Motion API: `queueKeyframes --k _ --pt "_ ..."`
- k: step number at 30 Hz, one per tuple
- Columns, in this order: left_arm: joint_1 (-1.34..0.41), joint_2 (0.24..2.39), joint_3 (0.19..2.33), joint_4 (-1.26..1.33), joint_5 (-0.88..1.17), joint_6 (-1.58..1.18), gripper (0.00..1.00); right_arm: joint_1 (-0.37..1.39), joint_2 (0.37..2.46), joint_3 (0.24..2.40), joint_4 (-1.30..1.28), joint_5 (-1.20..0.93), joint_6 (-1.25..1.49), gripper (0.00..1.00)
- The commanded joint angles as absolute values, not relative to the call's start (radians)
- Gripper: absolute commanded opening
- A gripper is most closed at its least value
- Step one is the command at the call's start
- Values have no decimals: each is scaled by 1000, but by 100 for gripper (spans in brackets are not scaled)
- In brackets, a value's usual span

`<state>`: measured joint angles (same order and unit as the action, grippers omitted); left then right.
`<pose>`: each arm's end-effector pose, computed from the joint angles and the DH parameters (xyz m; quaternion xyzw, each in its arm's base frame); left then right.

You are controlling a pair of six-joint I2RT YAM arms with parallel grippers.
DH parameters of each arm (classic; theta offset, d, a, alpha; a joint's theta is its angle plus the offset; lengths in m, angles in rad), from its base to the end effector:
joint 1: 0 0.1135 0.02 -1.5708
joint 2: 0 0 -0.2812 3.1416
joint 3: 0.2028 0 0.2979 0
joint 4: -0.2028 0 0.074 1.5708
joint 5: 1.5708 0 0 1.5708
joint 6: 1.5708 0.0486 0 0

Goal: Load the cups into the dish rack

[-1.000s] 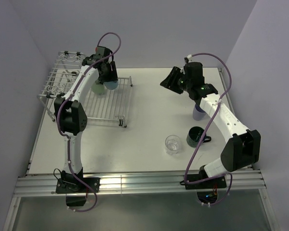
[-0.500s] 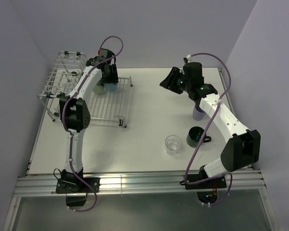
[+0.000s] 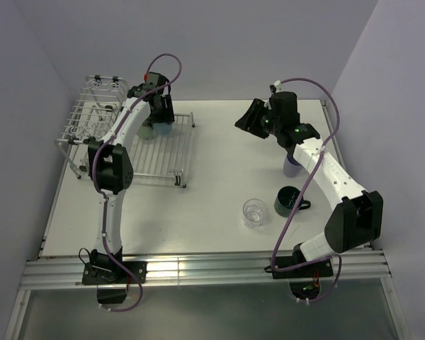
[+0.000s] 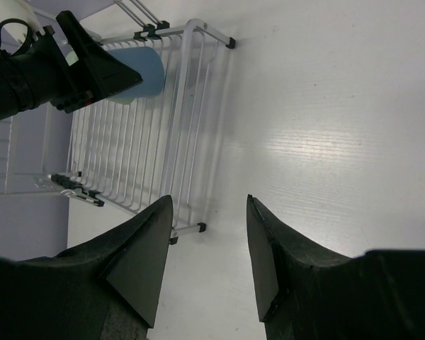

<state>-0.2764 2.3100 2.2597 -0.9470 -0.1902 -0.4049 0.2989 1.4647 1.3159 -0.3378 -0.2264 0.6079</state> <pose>0.5508 -0.1467 0.2643 -0.0881 0.9511 -0.0082 0.2958 0.3742 0.1267 0.3524 0.0734 0.8500 0.3115 0.4185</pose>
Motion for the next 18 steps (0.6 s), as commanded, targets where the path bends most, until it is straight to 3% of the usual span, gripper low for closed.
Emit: queueKeyframes --k 1,3,5,18 --pt "-275 2293 2270 -914 -210 -402 75 310 1460 1310 -316 -218 594 54" --pt "-275 2290 2266 -910 -210 -400 78 310 1462 1310 -316 -218 592 54" --pt "-276 2286 2260 -907 -207 -400 88 311 1463 1310 -319 -216 592 54" --pt "-284 2240 2232 -881 -209 -400 89 318 1463 1315 -324 -203 584 54"
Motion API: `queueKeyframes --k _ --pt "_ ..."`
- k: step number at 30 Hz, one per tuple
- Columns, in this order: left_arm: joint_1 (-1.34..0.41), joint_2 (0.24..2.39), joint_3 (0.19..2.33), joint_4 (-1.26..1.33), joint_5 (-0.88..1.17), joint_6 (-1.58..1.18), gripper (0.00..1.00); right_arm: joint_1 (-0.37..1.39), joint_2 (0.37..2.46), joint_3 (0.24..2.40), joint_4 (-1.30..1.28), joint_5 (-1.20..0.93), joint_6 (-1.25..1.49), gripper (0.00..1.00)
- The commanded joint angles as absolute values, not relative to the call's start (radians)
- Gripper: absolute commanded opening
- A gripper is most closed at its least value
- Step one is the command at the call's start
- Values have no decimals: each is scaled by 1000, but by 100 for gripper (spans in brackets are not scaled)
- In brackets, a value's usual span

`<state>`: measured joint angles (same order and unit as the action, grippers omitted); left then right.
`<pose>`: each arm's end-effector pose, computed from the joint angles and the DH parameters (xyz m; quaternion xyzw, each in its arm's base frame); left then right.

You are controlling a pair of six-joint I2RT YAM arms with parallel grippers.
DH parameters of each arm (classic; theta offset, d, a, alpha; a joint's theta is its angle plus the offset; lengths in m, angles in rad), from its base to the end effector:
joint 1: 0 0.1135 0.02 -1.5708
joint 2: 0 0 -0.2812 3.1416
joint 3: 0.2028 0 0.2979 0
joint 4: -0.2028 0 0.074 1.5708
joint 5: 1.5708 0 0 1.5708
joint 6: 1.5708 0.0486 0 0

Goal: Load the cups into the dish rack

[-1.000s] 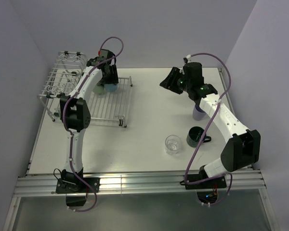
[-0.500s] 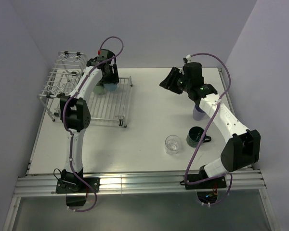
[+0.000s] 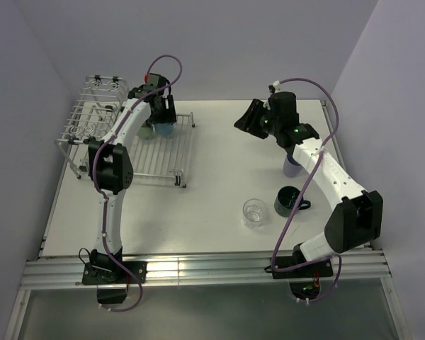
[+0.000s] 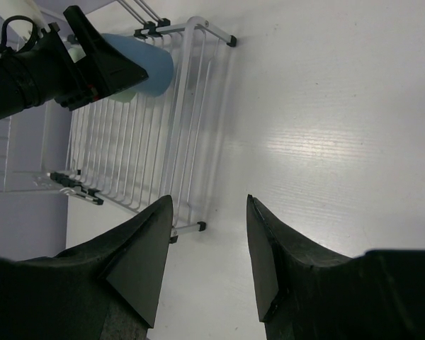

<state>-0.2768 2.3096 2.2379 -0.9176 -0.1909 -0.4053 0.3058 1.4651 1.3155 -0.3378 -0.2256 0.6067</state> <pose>0.5523 -0.1473 0.2586 -0.0885 0.9499 -0.0094 0.2995 0.3734 0.1293 0.3521 0.0702 0.8505 0.3123 0.4174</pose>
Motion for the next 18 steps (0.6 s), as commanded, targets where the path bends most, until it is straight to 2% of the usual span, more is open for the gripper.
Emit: queueKeyframes --k 1,10,18 --pt "-287 2223 2227 -879 -209 -399 89 321 1463 1318 -330 -198 581 54" --pt "-308 2114 2211 -896 -256 -402 89 356 1430 1339 -391 -97 542 54" --pt "-351 1947 2071 -870 -313 -431 89 442 1310 1286 -498 27 503 54"
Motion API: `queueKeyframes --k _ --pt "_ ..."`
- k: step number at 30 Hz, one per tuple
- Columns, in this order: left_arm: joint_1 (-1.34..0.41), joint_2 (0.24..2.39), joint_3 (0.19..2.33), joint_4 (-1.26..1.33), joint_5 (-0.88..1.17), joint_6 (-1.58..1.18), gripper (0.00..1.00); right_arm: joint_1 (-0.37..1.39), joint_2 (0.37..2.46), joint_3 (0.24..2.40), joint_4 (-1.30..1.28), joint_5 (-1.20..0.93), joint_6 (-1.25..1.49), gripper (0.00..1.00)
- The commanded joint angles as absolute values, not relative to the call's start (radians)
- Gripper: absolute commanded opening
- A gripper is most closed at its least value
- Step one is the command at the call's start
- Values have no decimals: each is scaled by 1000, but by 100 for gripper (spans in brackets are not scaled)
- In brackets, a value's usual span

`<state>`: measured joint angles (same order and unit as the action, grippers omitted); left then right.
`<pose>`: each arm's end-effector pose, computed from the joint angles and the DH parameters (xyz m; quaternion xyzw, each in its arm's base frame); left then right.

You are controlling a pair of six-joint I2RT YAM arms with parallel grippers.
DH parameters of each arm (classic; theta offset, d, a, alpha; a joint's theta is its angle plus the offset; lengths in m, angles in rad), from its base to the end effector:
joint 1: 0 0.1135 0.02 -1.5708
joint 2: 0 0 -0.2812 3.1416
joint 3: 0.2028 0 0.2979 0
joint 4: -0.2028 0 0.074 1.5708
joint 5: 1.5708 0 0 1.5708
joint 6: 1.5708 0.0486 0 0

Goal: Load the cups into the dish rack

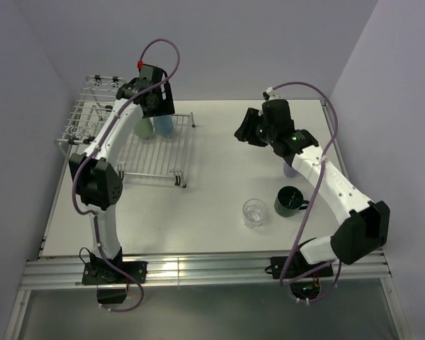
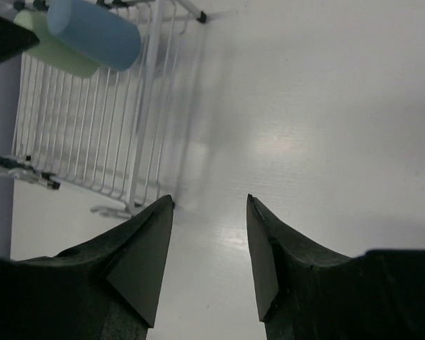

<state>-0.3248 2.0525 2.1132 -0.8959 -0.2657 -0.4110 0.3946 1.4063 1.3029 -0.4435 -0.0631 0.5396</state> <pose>0.4960 -0.1535 0.3507 -0.0874 0.9220 -0.0129 0.3770 0.3450 0.1470 0.3568 0.0477 0.8702 0.2450 0.4248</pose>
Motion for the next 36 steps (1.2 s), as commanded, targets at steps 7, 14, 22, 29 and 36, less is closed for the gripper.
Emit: queueKeyframes --k 7,14,22,29,36 --pt "-419 1674 1841 -773 -261 -485 89 618 1168 1164 -607 169 522 54" --pt "-442 1441 1652 -683 -141 -508 90 716 1045 981 -675 231 597 51" --pt "-445 1332 1549 -644 -54 -508 90 841 999 876 -739 282 701 50" --pt "-445 1335 1493 -615 -23 -503 90 908 1043 807 -744 295 742 50" --pt "-445 1342 1470 -588 -8 -506 90 923 1091 769 -701 313 770 50"
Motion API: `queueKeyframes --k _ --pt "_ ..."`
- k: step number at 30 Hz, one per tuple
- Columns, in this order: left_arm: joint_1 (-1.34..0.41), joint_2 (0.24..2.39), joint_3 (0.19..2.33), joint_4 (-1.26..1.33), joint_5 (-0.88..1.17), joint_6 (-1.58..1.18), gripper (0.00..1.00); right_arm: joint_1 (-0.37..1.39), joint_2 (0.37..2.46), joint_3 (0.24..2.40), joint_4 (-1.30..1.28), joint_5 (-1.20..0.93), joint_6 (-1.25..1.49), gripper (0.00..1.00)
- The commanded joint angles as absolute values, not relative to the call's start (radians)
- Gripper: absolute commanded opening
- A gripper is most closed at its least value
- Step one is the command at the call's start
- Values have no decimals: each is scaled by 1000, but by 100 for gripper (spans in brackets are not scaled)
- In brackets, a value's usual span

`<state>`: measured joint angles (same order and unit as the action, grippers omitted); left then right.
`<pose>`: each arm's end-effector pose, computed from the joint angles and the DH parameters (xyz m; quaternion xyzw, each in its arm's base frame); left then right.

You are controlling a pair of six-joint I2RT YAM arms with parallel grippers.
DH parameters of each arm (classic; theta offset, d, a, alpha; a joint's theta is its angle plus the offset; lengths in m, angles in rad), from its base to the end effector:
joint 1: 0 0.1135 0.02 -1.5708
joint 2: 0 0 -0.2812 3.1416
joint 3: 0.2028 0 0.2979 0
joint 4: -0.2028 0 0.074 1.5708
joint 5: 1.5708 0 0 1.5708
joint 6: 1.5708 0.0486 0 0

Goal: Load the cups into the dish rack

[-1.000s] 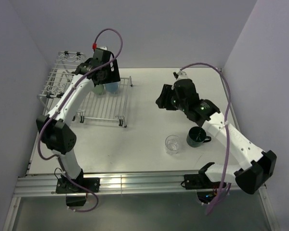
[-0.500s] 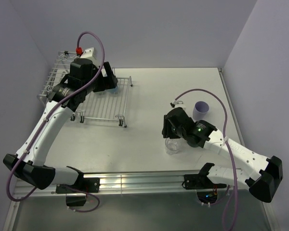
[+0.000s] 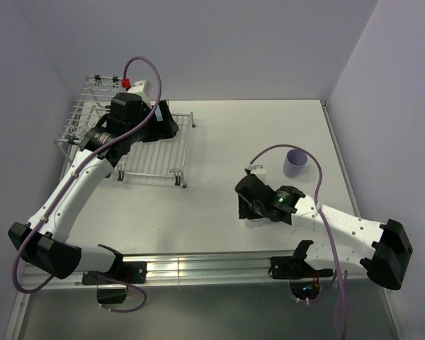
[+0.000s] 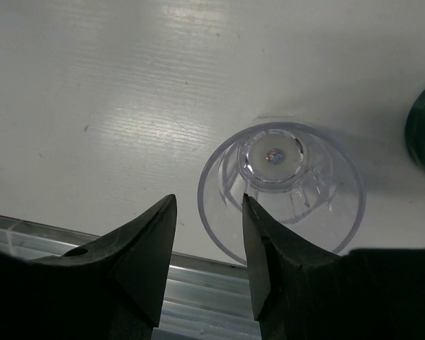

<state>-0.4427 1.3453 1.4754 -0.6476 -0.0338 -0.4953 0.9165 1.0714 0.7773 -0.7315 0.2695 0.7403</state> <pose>0.3126 -0.1464 0.4243 -0.0312 0.8639 -0.2141 0.4549 0.1592 0.1863 0.2299 -0.0479 0.9538 0.1091 0.2757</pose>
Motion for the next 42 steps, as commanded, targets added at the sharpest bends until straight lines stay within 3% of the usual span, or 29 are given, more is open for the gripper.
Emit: queueKeyframes --k 1,6,9,12,13,14,20,25,29,35,38,42 --pt "-445 1341 1467 -584 -8 -508 90 925 1095 762 -692 311 770 50" --pt "-446 1333 1445 -568 8 -511 90 927 1150 735 -631 305 764 48" --pt "-445 1330 1437 -565 5 -512 89 925 1192 736 -611 304 753 36" --pt "-446 1324 1427 -560 5 -512 89 927 1215 747 -601 304 739 14" --pt "-446 1321 1425 -560 6 -512 89 927 1224 753 -603 304 735 2" --pt "-446 1319 1422 -560 6 -514 89 927 1230 777 -604 305 721 0" --pt "-443 1312 1419 -526 46 -526 91 897 1262 998 -635 285 634 0" --pt "-372 1293 1393 -419 303 -564 95 793 1282 1219 -608 146 555 0" --pt "-273 1279 1280 -142 573 -675 97 593 1281 1278 -482 -259 560 0" --pt "-232 1315 1131 358 872 -945 98 411 1321 1335 -254 -615 694 0" --pt "-232 1370 1112 593 937 -1060 98 365 1347 1316 -19 -788 832 0" --pt "-236 1416 1126 603 927 -1048 97 347 1380 1298 171 -896 985 0"
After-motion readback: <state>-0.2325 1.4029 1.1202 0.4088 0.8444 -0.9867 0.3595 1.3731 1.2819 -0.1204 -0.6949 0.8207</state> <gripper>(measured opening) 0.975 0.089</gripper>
